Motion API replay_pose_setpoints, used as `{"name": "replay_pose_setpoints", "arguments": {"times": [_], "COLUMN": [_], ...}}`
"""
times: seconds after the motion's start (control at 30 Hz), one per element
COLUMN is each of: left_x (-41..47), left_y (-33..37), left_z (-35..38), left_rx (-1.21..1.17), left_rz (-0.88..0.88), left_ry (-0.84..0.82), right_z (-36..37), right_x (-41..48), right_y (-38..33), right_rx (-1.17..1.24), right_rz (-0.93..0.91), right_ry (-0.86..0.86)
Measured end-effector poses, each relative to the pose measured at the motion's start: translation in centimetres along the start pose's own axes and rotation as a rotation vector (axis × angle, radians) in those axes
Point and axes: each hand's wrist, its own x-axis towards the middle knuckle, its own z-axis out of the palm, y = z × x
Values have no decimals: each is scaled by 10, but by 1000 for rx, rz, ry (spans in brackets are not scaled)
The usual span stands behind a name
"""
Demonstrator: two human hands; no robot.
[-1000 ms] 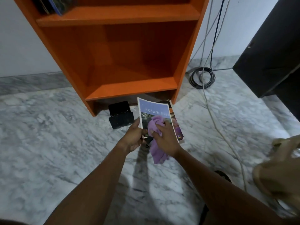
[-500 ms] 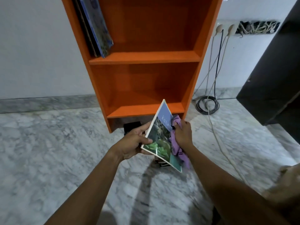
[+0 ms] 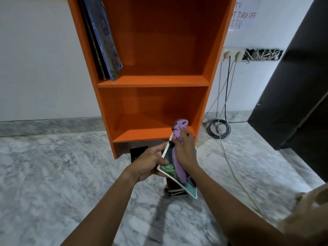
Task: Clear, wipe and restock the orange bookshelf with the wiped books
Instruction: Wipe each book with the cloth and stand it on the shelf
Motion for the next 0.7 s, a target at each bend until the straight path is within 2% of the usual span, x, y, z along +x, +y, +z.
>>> {"name": "replay_pose_setpoints", "arguments": {"times": [0.1,0.27,0.37,0.53,0.7], "left_x": [4,12,5,-7,-7], "left_y": [4,9,14,28,37], "left_z": [-5,-15,-11,-2,3], "left_rx": [-54,-192,-81,-26,-16], "left_rz": [49,81,106,138,151], "left_ry": [114,234,128,-139,-191], "right_z": [15,25,18,-3,-43], "right_x": [-20,-35,-34,3,41], "right_y": [-23,-25,-27,-29,-31], "right_rx": [154,217,232,37,26], "right_rz": [-112,-112,-128,-120,-70], "right_ry": [-148,-86,-61,110,271]}}
